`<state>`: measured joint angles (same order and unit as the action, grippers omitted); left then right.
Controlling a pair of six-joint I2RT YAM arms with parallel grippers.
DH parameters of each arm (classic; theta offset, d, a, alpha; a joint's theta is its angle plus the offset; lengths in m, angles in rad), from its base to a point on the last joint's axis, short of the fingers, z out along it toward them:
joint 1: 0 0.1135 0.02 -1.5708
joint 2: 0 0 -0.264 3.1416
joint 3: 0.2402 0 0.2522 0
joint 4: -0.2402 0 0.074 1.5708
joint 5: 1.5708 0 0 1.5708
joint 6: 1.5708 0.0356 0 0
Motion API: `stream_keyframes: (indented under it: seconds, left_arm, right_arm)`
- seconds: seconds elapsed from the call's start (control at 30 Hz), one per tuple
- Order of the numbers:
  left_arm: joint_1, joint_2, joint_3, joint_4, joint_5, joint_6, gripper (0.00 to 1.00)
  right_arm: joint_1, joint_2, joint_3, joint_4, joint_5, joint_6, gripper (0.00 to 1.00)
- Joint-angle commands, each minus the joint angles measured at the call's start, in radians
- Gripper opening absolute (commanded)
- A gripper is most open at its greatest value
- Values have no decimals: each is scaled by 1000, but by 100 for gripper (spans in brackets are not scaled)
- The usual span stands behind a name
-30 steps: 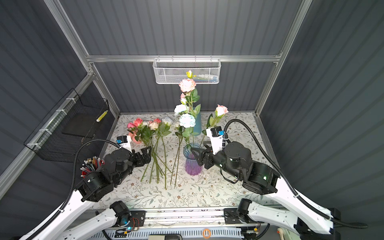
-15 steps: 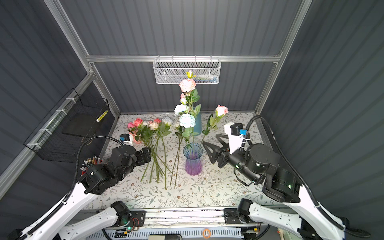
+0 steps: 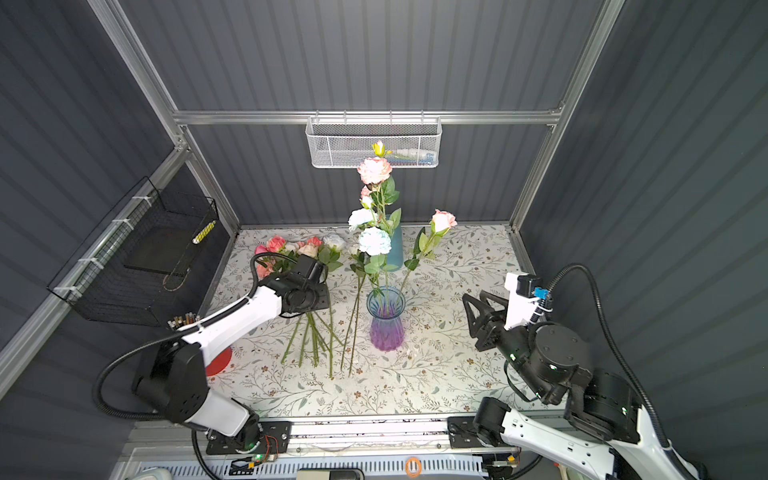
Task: Arrange the flowers into the vase
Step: 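Lower left gripper onto the remaining flower stems while right gripper returns toward the vase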
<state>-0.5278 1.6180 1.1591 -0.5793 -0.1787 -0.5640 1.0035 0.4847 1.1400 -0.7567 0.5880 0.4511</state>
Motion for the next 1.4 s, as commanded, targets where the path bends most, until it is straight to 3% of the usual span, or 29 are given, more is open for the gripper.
stream_keyframes:
  seconds: [0.0, 0.1, 0.3, 0.53, 0.63, 0.83, 1.1, 1.37]
  left_arm:
    - [-6, 117, 99, 16, 79, 12, 49]
    - [-3, 226, 153, 20, 86, 1, 49]
    - [-3, 317, 217, -20, 14, -15, 35]
    - [-4, 220, 149, 25, 46, -14, 39]
    - [-4, 186, 125, 26, 3, -20, 44]
    - [-3, 242, 91, 41, -37, -57, 48]
    - [-5, 270, 50, 120, 49, -38, 36]
    - [-4, 254, 48, 155, 94, 22, 7]
  right_arm:
    - [6, -8, -11, -50, 46, 58, 46]
    - [5, 18, -21, -38, 40, 43, 47]
    - [5, 58, -68, 57, 61, -28, 48]
    - [-1, 98, -118, 165, 80, -101, 48]
    - [-12, 129, -120, 205, 66, -122, 49]
    - [-86, 216, -121, 275, -97, -56, 47]
    - [-160, 314, -84, 290, -227, -25, 46]
    - [-199, 447, 53, 259, -294, -74, 46]
